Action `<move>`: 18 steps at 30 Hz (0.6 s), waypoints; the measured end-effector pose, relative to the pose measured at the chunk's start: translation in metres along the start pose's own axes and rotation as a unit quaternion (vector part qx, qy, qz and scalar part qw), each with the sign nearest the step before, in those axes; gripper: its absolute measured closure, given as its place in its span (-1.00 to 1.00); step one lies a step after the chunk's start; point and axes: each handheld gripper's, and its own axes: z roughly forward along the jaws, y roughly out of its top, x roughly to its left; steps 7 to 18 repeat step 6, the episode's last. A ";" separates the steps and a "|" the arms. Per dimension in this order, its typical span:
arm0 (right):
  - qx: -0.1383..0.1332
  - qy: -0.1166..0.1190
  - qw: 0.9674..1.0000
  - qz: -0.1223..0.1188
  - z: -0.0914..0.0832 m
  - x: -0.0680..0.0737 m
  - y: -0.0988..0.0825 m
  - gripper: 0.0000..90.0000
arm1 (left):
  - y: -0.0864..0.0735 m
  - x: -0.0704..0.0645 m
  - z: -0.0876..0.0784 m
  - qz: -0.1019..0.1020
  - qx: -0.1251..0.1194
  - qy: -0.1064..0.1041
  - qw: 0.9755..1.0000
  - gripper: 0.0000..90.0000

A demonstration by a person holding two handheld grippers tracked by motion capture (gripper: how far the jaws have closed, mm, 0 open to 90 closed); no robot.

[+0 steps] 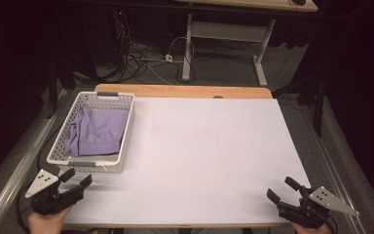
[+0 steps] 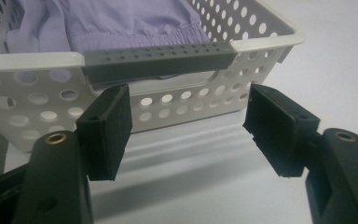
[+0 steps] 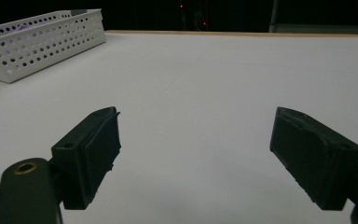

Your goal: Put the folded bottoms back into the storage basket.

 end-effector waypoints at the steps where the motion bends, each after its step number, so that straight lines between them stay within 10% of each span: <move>1: 0.000 0.000 1.000 0.000 0.000 0.000 0.000 -0.63 | 0.000 0.000 0.000 -0.002 -0.001 0.000 1.000 -0.32; 18: 0.000 0.000 1.000 0.000 0.000 0.000 0.000 -0.63 | 0.000 0.001 0.000 -0.003 -0.001 -0.002 1.000 -0.32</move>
